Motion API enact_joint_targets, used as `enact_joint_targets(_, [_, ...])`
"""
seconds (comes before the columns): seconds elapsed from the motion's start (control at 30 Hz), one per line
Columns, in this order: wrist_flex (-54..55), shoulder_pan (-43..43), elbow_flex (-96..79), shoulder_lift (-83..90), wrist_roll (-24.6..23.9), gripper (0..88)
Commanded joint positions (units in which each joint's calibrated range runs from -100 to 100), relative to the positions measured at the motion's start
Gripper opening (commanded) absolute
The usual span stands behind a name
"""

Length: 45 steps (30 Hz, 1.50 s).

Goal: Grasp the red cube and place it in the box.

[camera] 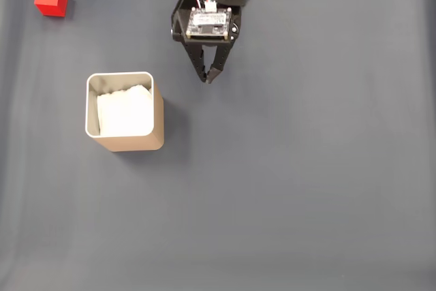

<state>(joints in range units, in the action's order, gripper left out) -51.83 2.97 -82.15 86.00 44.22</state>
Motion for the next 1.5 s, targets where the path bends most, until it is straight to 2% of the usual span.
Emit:
enact_joint_targets(0.0, [-0.5, 0.0, 11.6, -6.1, -0.7, 0.2])
enact_joint_targets(0.37, [-9.5, 4.6, 32.3, -18.7, -2.3, 0.2])
enact_joint_targets(0.93, [-22.3, 24.4, 50.3, -32.8, -0.1, 0.2])
enact_joint_targets(1.47, [-23.2, 44.1, 52.7, -41.1, 2.4, 0.3])
